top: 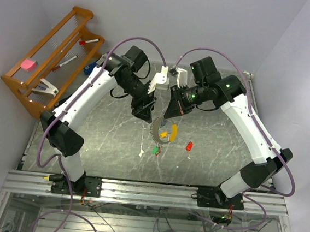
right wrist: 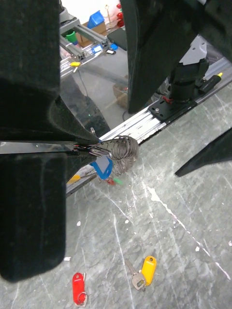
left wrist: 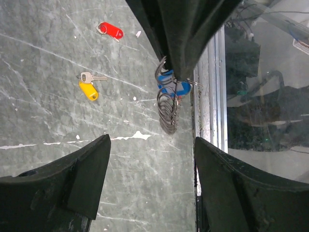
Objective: Put the keys on the keyring
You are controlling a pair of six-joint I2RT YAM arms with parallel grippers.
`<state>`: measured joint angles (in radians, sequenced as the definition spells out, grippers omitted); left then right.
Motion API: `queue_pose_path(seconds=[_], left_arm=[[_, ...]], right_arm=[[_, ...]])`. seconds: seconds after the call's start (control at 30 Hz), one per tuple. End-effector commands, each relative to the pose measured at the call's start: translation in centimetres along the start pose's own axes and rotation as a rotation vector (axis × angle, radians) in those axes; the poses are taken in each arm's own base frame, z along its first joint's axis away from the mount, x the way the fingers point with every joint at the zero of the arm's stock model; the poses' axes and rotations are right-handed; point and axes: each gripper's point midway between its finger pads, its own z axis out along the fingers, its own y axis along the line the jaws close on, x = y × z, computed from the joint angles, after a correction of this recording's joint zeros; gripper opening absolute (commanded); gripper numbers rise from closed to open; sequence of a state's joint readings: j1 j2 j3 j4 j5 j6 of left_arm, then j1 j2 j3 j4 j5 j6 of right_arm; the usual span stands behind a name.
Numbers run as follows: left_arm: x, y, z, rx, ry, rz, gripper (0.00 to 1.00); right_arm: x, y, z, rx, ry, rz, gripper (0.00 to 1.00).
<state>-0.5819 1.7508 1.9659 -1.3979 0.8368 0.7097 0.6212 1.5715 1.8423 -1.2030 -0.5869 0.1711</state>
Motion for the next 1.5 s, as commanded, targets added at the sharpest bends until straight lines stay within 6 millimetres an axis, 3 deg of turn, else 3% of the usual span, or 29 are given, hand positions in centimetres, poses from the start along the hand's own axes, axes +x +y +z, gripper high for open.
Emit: queue_pose_path(seconds=[0.0,0.43,0.8,1.03,1.13,1.37,1.4,1.47], left_arm=[[-0.5,-1.1,-1.6,0.031,-0.026,0.033,0.81],[-0.3,-1.4,0.5,0.147,-0.071,-0.028,0.87],[-1.8,-1.3,2.2,0.153,-0.122,-0.048,0.81],[-2.2,-1.7,3.2,0.182,-0.149,-0.058,0.58],[-2.2,-1.9,3.3,0.195,-0.156,-0.055,0.37],[-2.2,-2.4,3.2,0.208,-0.165,-0.055,0.07],[-2.2,-2.5,3.2,0.209,-0.168,-0.055,0.07],[-2.3,-2.6,3.1,0.209,-0.176,-0.054,0.07]], right_arm=[[0.3,-0.4,0.0,0.014,0.006,0.005,0.00],[-0.3,0.0,0.6,-0.026,0.005,0.017,0.00],[-1.5,0.5,0.8,-0.050,-0.030,0.010,0.00],[-1.5,0.7,1.3,-0.076,-0.029,0.031,0.00],[-1.6,1.0,1.4,-0.104,-0.035,0.042,0.00],[-2.0,1.1,0.9,-0.125,-0.057,0.065,0.00],[-2.1,1.1,0.8,-0.125,-0.061,0.069,0.02],[-2.4,0.9,0.6,-0.120,-0.069,0.078,0.19]])
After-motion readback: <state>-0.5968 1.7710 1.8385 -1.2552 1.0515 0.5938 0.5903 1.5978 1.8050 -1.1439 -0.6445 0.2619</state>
